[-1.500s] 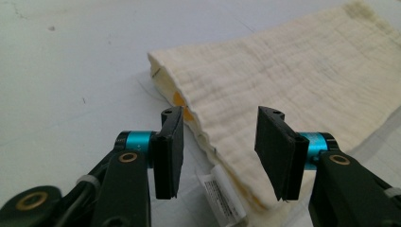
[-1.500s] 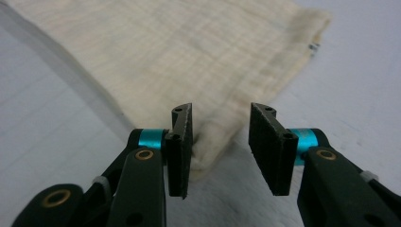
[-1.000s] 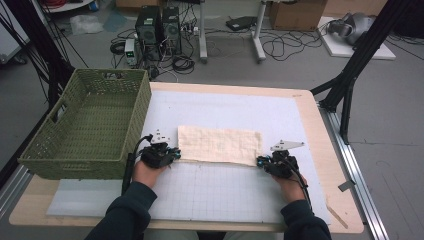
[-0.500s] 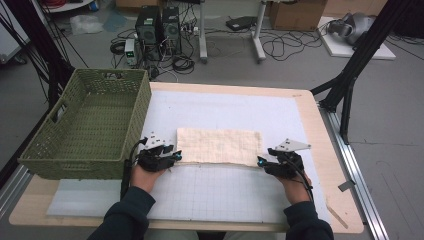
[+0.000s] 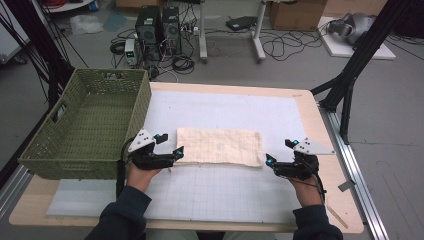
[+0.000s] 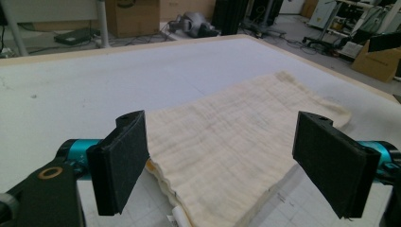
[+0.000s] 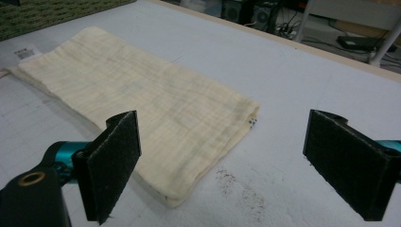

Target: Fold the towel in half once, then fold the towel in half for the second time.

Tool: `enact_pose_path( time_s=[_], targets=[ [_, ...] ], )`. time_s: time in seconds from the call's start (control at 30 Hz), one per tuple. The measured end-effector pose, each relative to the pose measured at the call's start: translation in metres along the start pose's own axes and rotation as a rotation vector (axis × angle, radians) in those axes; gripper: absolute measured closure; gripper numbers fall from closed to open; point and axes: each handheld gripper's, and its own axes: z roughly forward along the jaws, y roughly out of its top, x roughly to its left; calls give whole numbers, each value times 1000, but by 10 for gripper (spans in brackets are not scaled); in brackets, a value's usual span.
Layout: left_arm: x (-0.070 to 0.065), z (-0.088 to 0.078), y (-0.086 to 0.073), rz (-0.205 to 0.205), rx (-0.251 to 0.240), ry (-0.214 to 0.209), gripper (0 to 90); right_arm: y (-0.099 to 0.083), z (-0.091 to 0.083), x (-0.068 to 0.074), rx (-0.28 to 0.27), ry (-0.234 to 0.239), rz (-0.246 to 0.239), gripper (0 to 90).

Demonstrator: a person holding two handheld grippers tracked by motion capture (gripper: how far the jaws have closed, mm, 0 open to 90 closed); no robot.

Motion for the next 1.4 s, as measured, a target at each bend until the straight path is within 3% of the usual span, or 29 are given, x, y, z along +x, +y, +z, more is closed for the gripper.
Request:
enact_pose_path(
  time_s=[0.7,1.17,1.4],
  targets=[
    [6,-2,-1,3,18,29,206,-5,4,-6,31,-3,19,112],
    [9,3,-1,-30,27,24,206,-3,5,-7,17,7,34,112],
    [21,19,15,-48,44,58,228,-1,3,-8,6,20,51,112]
  ],
)
